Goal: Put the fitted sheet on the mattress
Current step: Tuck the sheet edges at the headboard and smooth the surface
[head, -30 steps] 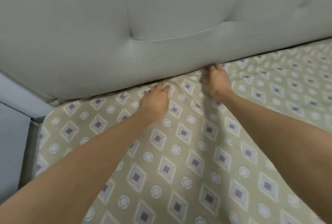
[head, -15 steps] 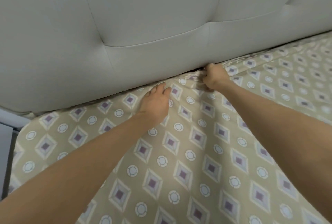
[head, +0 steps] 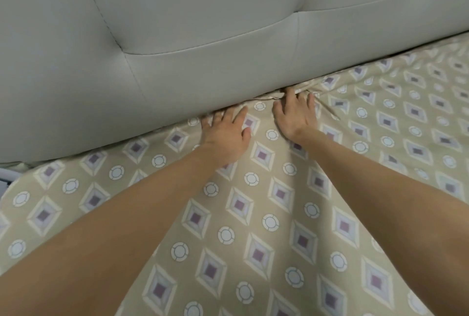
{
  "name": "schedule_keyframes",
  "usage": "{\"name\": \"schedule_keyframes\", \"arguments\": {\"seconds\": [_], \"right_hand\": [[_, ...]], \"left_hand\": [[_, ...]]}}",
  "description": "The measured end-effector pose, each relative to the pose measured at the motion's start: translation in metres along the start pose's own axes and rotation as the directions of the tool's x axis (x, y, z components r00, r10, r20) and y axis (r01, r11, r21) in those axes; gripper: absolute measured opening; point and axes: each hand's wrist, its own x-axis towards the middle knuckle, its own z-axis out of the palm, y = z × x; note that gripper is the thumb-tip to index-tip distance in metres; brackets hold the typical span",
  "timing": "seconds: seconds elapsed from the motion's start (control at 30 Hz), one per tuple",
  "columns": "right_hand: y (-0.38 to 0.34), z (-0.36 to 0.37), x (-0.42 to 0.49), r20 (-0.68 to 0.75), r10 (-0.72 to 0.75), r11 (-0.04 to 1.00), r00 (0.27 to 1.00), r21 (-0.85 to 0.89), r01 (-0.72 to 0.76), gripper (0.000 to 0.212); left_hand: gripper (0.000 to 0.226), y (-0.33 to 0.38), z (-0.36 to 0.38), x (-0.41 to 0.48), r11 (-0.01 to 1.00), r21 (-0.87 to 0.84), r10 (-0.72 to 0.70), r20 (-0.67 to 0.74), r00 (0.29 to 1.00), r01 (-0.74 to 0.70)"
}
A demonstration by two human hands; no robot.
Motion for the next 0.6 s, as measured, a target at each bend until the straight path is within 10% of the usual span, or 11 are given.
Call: {"name": "schedule_keyframes", "arguments": {"seconds": [0.27,0.6], "right_hand": [[0.004,0.003,0.028,0.042,-0.084,0.965,0.996,-0.246,0.091,0.048],[-0.001,-0.011,0.059,0.335,-0.002,0.952,0.942,-0.289,0.104,0.056]], "left_hand": [[0.062,0.013,0.008,0.007,0.976,0.214,-0.015,-0.118,0.993,0.04],[0.065,0.02,-0.005,0.023,0.986,0.154,-0.078,0.082,0.994,0.065]]}}
